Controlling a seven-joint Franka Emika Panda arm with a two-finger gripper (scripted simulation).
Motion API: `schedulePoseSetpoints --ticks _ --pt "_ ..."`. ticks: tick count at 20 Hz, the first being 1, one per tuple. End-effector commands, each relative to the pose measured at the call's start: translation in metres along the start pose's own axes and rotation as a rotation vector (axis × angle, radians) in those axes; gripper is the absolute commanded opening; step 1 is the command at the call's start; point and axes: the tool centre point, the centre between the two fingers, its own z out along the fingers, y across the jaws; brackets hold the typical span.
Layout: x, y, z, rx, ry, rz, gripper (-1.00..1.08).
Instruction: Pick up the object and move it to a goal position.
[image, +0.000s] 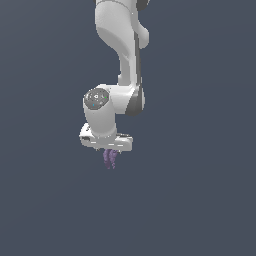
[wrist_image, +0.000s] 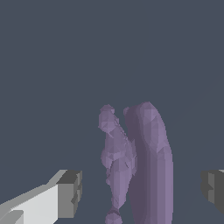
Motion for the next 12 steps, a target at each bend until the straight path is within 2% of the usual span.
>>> schedulePoseSetpoints --ticks 1,7,8,12 --pt "-0.0002 0.0003 0.0113 0.000 0.000 0.001 1.00" --pt "0.0012 0.0003 0.0190 0.000 0.000 0.001 1.00" --pt "0.0012 0.0003 0.0190 0.000 0.000 0.001 -1.00" --pt "0.0012 0.0003 0.0190 0.000 0.000 0.001 -1.00"
